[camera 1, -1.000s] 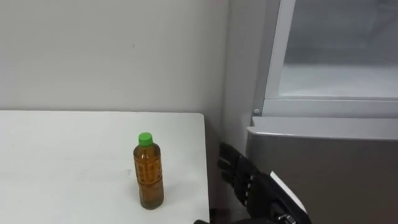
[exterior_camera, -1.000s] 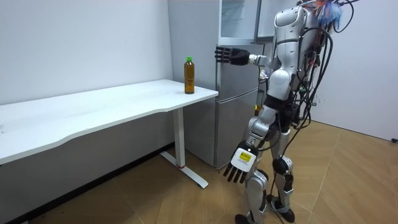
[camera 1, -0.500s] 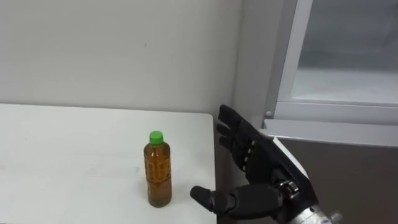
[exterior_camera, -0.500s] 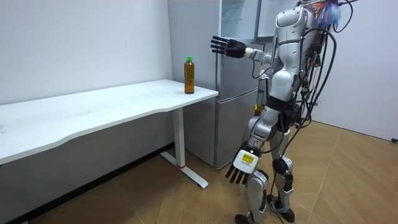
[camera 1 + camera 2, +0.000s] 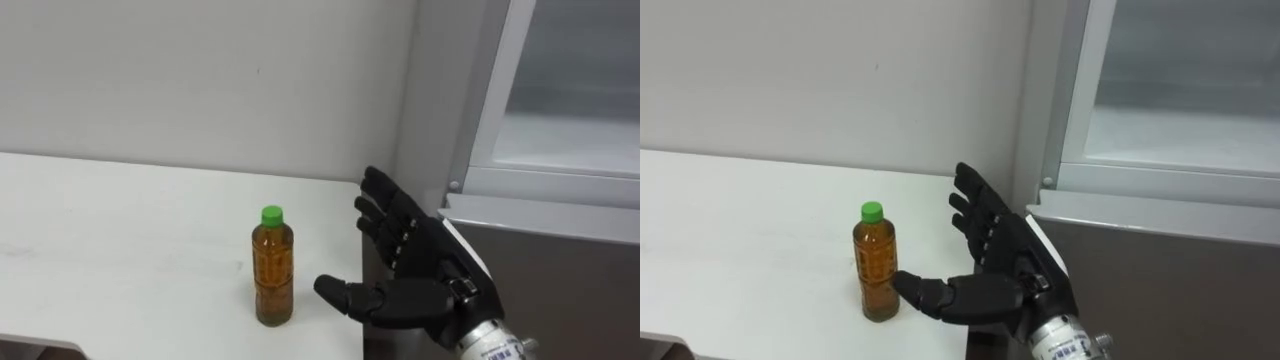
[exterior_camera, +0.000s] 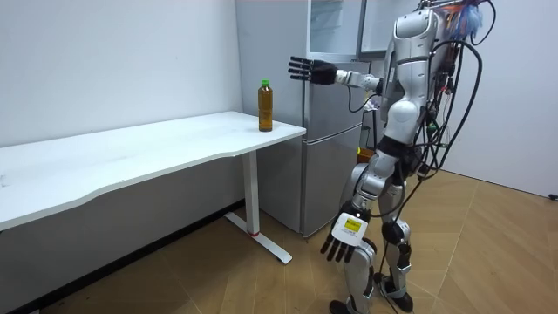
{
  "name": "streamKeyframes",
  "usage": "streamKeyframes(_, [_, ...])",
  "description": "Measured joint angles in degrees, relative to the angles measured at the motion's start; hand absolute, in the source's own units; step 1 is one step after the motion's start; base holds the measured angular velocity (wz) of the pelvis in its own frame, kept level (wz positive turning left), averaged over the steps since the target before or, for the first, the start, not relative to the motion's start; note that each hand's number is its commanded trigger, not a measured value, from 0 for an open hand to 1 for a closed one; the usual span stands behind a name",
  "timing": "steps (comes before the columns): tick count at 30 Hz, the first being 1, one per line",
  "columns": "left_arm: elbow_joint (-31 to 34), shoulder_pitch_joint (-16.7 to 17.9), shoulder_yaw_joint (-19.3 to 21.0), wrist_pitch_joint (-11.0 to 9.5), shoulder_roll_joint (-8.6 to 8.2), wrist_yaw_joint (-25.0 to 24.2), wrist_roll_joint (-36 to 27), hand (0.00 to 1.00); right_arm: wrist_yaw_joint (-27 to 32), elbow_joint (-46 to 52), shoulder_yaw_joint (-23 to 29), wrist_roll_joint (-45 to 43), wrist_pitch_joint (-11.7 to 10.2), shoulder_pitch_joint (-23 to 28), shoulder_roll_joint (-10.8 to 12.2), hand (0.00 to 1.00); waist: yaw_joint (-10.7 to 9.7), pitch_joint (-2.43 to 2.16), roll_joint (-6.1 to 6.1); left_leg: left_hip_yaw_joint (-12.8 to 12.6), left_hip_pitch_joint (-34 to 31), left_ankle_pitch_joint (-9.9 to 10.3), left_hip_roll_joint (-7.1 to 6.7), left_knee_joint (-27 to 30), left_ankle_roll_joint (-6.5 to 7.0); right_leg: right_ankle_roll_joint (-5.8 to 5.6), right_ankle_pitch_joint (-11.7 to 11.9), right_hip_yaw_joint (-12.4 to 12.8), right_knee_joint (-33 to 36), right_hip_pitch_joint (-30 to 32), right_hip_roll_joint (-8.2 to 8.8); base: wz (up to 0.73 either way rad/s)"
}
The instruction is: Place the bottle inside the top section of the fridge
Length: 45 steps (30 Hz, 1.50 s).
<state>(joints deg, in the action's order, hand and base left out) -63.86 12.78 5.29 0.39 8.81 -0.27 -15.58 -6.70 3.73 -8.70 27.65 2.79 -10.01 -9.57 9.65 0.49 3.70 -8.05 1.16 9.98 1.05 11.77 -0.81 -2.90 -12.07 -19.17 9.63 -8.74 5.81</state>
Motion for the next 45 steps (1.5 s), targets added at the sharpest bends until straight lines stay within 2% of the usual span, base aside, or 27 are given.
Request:
streamKeyframes(9, [-0.2,-0.4,-0.3,0.0,-0.45,0.0,1.4,0.00,5.8,-11.2,-1.9,-3.8,-0.3,-5.5,0.2,0.00,1.5,0.29,-0.43,1.4,-0.2,0.0,-0.21,0.0,0.00,0.00,0.0,-2.6,0.0,-0.4,0.11,0.08])
streamKeyframes(16, [1.7,-0.4,-0.3,1.3,-1.40,0.2,1.6,0.00,10.8,-17.3,-3.0,-5.5,-0.3,-5.9,0.2,0.00,2.0,0.68,-1.50,3.0,-1.0,-0.2,-0.83,0.0,0.21,-0.02,0.0,-3.6,0.0,-0.3,0.38,0.13])
streamKeyframes(19, [2.1,-0.2,-0.3,1.3,-1.40,0.2,1.6,0.00,12.5,-19.1,-3.8,-6.0,-0.3,-5.9,0.2,0.00,2.3,0.53,-1.78,3.4,-1.4,-0.3,-1.03,0.0,0.32,-0.03,0.0,-3.8,0.0,-0.3,0.49,0.09])
streamKeyframes(25, [2.1,-0.2,-0.3,1.3,-1.35,0.2,1.3,0.00,14.3,-21.7,-4.0,-6.0,-0.3,-5.9,0.0,0.00,3.4,0.30,-1.43,3.9,-0.6,-0.3,-1.28,-0.3,0.34,-0.03,0.0,-3.7,0.0,-0.8,0.67,0.01])
streamKeyframes(33, [2.0,0.0,-0.3,1.8,-1.14,1.2,1.2,0.00,15.8,-24.3,-4.9,-6.0,-0.3,-6.1,-0.1,0.00,3.8,0.36,-0.74,4.1,-1.0,-0.5,-1.61,-0.4,0.60,-0.06,0.0,-3.9,0.0,-0.5,0.96,0.00])
streamKeyframes(45, [2.0,0.2,-0.3,2.2,-1.14,1.3,1.2,0.00,18.7,-25.5,-4.9,-8.0,-0.3,-6.1,-0.1,0.00,4.5,0.35,-0.62,4.3,-2.5,-0.8,-1.75,0.2,0.94,-0.32,0.1,-4.6,0.0,0.0,1.11,0.01])
